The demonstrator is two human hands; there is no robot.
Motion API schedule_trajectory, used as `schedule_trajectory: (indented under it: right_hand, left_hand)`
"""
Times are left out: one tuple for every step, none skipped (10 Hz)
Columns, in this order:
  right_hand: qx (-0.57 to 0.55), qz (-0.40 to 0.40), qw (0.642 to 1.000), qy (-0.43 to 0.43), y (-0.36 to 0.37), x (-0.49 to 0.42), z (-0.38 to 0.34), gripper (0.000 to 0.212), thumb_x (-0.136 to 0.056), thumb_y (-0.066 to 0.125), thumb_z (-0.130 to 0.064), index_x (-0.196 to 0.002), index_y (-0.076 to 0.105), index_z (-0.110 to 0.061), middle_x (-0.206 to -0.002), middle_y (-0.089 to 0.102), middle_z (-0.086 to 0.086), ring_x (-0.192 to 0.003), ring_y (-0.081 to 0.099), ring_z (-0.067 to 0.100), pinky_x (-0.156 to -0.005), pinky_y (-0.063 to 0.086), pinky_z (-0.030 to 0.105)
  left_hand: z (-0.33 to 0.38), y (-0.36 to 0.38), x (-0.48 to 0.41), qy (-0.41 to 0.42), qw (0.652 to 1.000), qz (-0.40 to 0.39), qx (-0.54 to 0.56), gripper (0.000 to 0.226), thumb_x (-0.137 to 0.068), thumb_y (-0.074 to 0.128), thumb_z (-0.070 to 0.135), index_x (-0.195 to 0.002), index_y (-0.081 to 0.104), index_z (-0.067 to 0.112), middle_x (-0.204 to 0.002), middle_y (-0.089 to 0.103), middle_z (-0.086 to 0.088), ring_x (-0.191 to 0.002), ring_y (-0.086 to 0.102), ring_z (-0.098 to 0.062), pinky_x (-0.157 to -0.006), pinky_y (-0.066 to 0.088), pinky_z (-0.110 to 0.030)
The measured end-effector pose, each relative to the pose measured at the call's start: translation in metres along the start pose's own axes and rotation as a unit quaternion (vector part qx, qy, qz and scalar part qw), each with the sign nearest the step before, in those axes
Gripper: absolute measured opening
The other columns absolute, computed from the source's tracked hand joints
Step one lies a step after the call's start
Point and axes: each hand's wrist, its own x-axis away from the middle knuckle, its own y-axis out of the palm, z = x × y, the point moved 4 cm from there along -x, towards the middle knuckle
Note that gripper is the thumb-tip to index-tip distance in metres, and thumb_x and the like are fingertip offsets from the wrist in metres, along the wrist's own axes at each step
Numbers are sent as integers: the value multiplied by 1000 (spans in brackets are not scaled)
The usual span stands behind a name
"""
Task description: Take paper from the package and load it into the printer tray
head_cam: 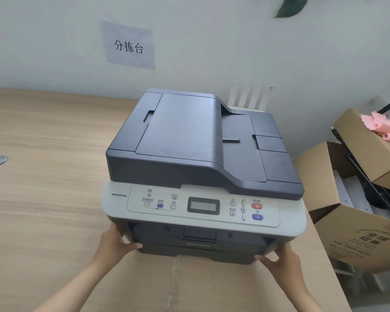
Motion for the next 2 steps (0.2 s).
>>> schedule_trajectory:
  right_hand:
    - [34,-52,998,9,-5,-7,-5,56,-67,80,0,-116,53,-1,-111,68,16,-106,62,36,-82,50,37]
    - [58,-59,997,10,-29,-18,-16,51,-76,68,6,-123,51,2,-123,62,20,-113,58,36,-92,49,39]
  left_hand:
    - [7,-16,-1,27,997,-58,-49,36,-69,77,1,-98,57,7,-91,61,0,-97,63,-25,-66,42,-12]
    - [16,-56,-12,34,998,-42,-31,53,-76,65,-11,-124,48,3,-116,61,-11,-112,61,-29,-85,46,-24]
